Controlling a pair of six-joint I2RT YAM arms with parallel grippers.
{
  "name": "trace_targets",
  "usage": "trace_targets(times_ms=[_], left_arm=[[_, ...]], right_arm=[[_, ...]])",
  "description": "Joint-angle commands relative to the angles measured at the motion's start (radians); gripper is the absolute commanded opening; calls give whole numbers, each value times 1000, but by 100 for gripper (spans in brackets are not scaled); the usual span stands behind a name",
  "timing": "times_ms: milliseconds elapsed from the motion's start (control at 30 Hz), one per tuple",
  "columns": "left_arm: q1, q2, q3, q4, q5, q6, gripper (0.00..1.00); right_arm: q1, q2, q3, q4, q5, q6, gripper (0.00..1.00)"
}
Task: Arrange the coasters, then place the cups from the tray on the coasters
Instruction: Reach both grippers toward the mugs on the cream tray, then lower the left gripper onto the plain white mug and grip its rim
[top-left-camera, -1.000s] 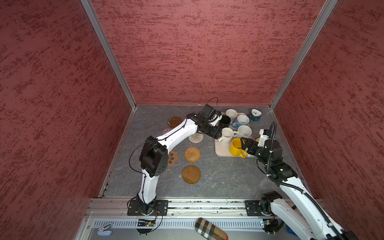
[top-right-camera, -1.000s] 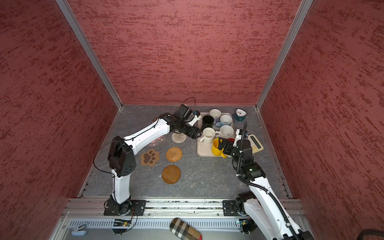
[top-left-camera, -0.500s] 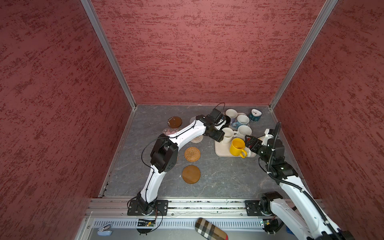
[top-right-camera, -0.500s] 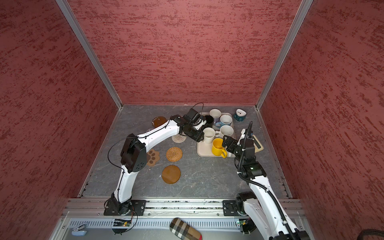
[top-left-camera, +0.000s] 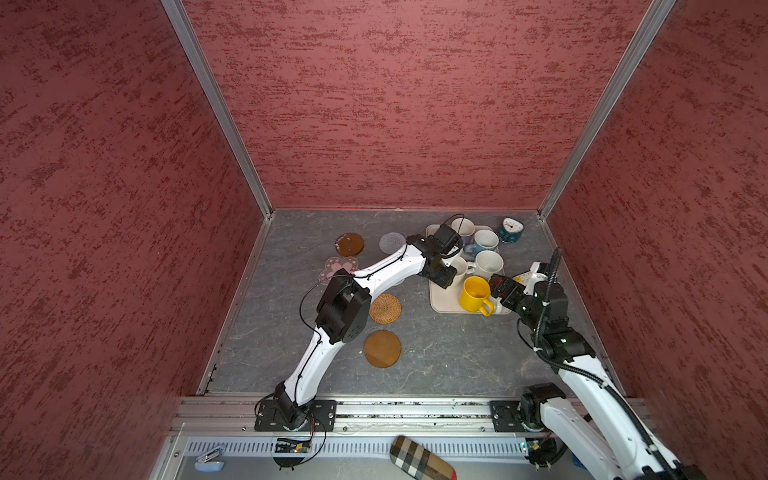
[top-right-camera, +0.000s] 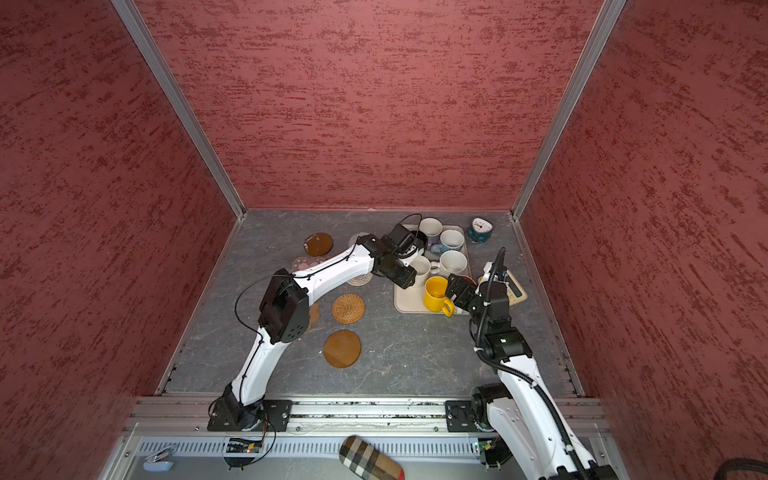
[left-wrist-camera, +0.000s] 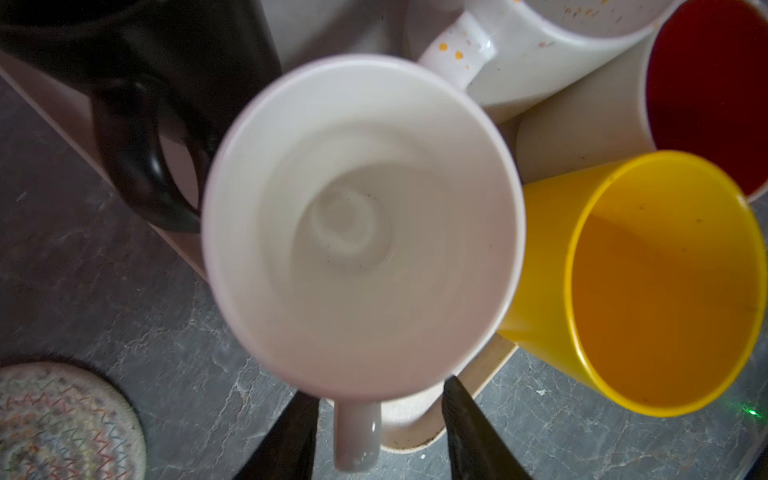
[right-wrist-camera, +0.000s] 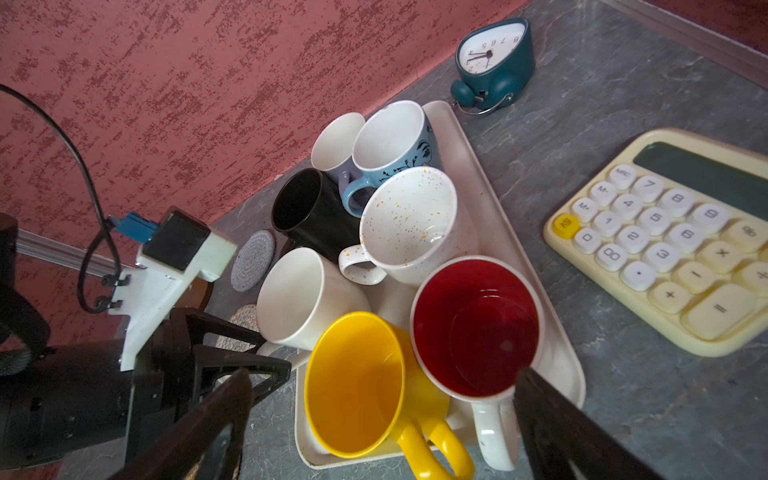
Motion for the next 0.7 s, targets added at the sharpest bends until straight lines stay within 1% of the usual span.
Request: trace_targets(times_ms=[0, 367, 500, 667], left_arm=[[3, 30, 29, -30, -41, 4, 47], [-3, 65, 46, -25, -94, -12, 38], [-9, 72, 45, -28, -100, -12, 35], [-10, 79, 45, -23, -108, -18, 30]], right_arm=[[-4, -13, -12, 33, 22, 15, 99], [-4, -14, -25, 46, 9, 22, 99], [-4, -16, -30, 48, 10, 26, 99], [-4, -18, -34, 52, 6, 28, 99]])
